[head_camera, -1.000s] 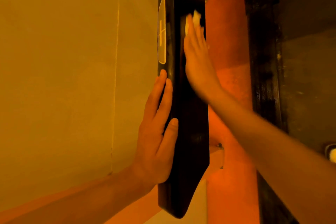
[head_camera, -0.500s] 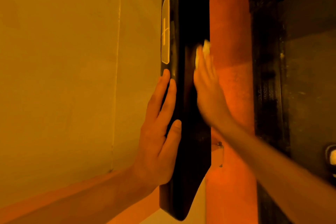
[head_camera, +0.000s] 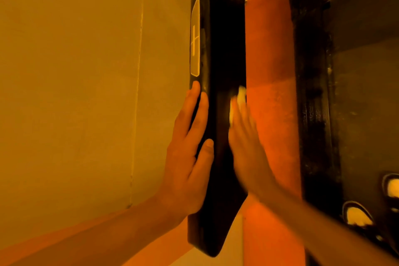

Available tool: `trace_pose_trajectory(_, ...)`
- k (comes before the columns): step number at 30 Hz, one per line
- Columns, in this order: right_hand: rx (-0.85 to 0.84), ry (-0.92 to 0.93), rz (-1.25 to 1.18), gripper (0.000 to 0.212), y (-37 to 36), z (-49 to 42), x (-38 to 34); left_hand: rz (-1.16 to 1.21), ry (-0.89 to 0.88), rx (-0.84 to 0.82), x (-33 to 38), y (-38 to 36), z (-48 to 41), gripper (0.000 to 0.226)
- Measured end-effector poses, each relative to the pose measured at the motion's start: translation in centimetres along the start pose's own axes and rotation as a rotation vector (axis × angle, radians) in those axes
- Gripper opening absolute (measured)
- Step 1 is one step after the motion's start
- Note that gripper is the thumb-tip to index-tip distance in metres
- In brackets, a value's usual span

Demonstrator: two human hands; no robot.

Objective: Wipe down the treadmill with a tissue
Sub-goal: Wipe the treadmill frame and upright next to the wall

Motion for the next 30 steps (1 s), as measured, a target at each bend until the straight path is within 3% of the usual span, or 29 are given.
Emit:
trace_pose_trajectory(3, -0.005, -0.108, 0.023, 0.057, 2.0, -10.2, 1.9, -0.008, -0.001, -0.001, 0.1, -0.1, -0.1, 0.058)
trace_pose_trajectory(5, -0.005, -0.143, 0.008, 0.056, 1.8, -10.9, 2.1, 0.003, -0.001, -0.004, 0.2, 0.0, -0.1, 0.057)
trace_pose_trajectory(8, 0.044, -0.048, -0.048, 0.052, -0.1, -1.9, 1.5, 0.028, -0.015, 0.010, 0.0, -0.1, 0.0, 0.055)
trace_pose_trajectory(11, -0.084, -0.140, -0.188, 0.053, -1.7, 10.5, -0.1, 0.022, -0.009, 0.033, -0.1, -0.1, 0.1, 0.056)
trace_pose_trajectory(13, -0.113, -0.154, -0.162, 0.052, -2.0, 13.1, -0.8, 0.016, -0.014, 0.027, -0.2, -0.2, 0.0, 0.056)
trace_pose_trajectory(20, 0.032, -0.027, -0.058, 0.050, -0.1, -3.2, 1.9, -0.005, -0.031, 0.016, -0.3, 0.0, -0.1, 0.055)
trace_pose_trajectory(30, -0.009, -0.115, -0.155, 0.050, -1.0, 2.6, 1.6, -0.119, 0.018, -0.032, 0.6, 1.1, 1.8, 0.063)
Point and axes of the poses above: each hand's wrist, its own z-axis away from the middle knuckle, its own y-axis out of the back of the hand, x = y × z, the point moved 2 cm from there along -z, towards the middle knuckle, and after that the axes turned 3 degrees about z, right-handed, at the moved point
